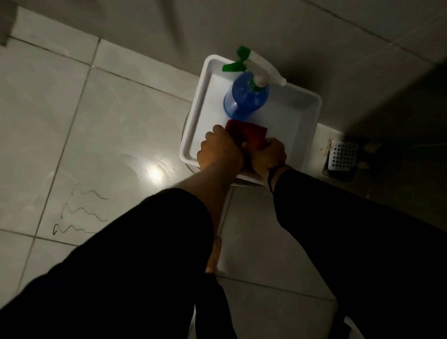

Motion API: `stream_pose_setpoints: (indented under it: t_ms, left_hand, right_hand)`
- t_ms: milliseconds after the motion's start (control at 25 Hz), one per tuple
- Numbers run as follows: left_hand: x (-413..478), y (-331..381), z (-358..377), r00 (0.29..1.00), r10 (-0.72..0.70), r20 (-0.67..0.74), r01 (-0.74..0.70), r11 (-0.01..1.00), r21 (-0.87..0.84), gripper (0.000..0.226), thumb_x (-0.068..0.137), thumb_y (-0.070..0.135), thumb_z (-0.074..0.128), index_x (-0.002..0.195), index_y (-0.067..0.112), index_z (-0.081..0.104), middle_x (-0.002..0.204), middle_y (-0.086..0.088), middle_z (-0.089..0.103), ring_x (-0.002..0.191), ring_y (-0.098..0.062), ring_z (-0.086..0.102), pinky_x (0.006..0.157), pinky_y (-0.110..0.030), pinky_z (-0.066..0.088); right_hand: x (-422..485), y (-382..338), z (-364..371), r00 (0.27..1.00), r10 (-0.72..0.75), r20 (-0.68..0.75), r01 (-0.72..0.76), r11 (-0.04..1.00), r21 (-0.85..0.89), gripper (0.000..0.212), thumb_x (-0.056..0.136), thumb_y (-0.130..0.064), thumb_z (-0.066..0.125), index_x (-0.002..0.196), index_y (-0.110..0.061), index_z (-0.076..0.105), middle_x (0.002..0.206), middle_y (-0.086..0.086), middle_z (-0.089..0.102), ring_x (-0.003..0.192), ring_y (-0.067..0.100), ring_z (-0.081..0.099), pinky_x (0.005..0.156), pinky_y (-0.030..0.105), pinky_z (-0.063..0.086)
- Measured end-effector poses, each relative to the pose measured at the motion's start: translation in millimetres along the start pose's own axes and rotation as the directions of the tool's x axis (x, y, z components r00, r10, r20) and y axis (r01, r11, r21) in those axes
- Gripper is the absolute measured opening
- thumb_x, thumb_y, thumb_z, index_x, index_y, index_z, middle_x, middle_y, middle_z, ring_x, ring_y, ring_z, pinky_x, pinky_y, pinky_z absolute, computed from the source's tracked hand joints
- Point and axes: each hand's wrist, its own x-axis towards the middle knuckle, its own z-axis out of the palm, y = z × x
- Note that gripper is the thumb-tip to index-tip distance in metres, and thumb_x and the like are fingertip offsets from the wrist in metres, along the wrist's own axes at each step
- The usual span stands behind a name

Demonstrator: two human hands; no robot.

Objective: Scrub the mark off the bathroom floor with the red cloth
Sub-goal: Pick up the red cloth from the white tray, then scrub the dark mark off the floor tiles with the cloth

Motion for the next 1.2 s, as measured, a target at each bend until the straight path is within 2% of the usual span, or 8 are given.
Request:
stream_pose_setpoints:
  t_ms: [240,400,520,600,720,880,1000,1200]
  left_hand:
    - [-27.7,-9.2,-32.9,0.993,0.072,-0.096,-0.108,0.885,-0.454,0.029,0.097,0.038,0.067,0.121,0.022,0.063,0.1,0.005,0.068,0.087,-0.014,0.063,0.069,-0.023,0.046]
    - [-82.1,-68.9,-71.5,0.996,0.091,-0.023,-0.066,0.507,-0.859,0.012,0.091,0.009,0.058,0.096,0.018,0.064,0.082,0.0,0.072,0.077,-0.015,0.072,0.065,-0.026,0.059]
    - [-112.8,-133.4,-81.6,0.997,0.077,0.013,-0.022,0.443,-0.896,0.022,0.09,0.006,0.054,0.096,0.022,0.068,0.077,0.008,0.076,0.071,-0.004,0.074,0.062,-0.02,0.059]
    - [-123.8,-184.7,-78.6,1.0,-0.008,-0.001,0.003,0.415,-0.91,0.03,0.099,0.002,0.052,0.098,0.026,0.07,0.08,0.011,0.079,0.079,-0.008,0.078,0.065,-0.022,0.062]
    - [-129.2,-271.5,-58.8,0.976,-0.216,-0.034,0.059,0.408,-0.911,0.021,0.101,0.008,0.059,0.11,0.024,0.069,0.104,-0.002,0.075,0.105,-0.028,0.075,0.086,-0.045,0.067]
    - [-118.9,-386.3,-12.1,0.883,-0.469,-0.015,0.22,0.442,-0.87,0.044,0.1,0.039,0.067,0.139,0.022,0.063,0.13,-0.004,0.071,0.12,-0.03,0.07,0.103,-0.049,0.058]
    - [-94.0,-494.3,31.1,0.795,-0.606,-0.034,0.397,0.561,-0.727,0.062,0.099,0.055,0.062,0.151,0.023,0.054,0.149,-0.01,0.06,0.139,-0.036,0.058,0.115,-0.048,0.047]
    - [-31.5,-631.8,72.4,0.622,-0.664,-0.416,0.491,0.744,-0.454,0.086,0.099,0.067,0.044,0.169,0.021,0.029,0.18,-0.013,0.023,0.167,-0.036,0.017,0.132,-0.063,0.014]
  right_hand:
    - [-54.1,-24.2,-16.6,0.989,-0.148,-0.024,0.147,0.925,0.35,0.022,0.084,-0.003,0.083,0.094,-0.019,0.073,0.093,-0.001,0.08,0.092,0.022,0.081,0.087,0.047,0.068]
    - [-130.2,-35.7,-13.9,0.925,-0.193,0.328,0.004,0.868,0.497,0.065,0.083,-0.001,0.084,0.142,-0.011,0.057,0.138,0.022,0.07,0.126,0.044,0.07,0.107,0.062,0.059]
    - [-178.7,-26.2,18.3,0.782,-0.118,0.612,-0.166,0.907,0.387,0.066,0.09,0.0,0.076,0.15,0.002,0.049,0.146,0.035,0.061,0.125,0.044,0.068,0.11,0.061,0.055]
    - [-202.6,-11.3,54.6,0.727,-0.054,0.685,-0.181,0.947,0.267,0.024,0.105,-0.006,0.06,0.128,-0.001,0.067,0.115,0.02,0.082,0.1,0.026,0.08,0.086,0.04,0.068]
    - [-227.6,20.2,120.7,0.71,-0.018,0.704,-0.03,0.998,0.055,0.019,0.111,-0.019,0.055,0.109,-0.022,0.074,0.093,-0.004,0.086,0.087,0.011,0.083,0.064,0.019,0.066]
    - [-226.9,67.0,218.7,0.716,-0.061,0.696,0.258,0.949,-0.183,0.039,0.11,-0.021,0.06,0.148,-0.013,0.06,0.147,0.013,0.067,0.138,0.03,0.064,0.112,0.041,0.059]
    - [-197.9,96.1,301.8,0.689,-0.247,0.682,0.557,0.782,-0.28,0.05,0.109,-0.016,0.062,0.157,-0.015,0.049,0.156,0.011,0.059,0.147,0.032,0.054,0.129,0.05,0.039]
    - [-144.5,99.0,434.1,0.408,-0.645,0.646,0.839,-0.014,-0.544,0.07,0.089,-0.038,0.06,0.158,-0.032,0.046,0.166,0.004,0.046,0.15,0.042,0.036,0.119,0.056,0.03]
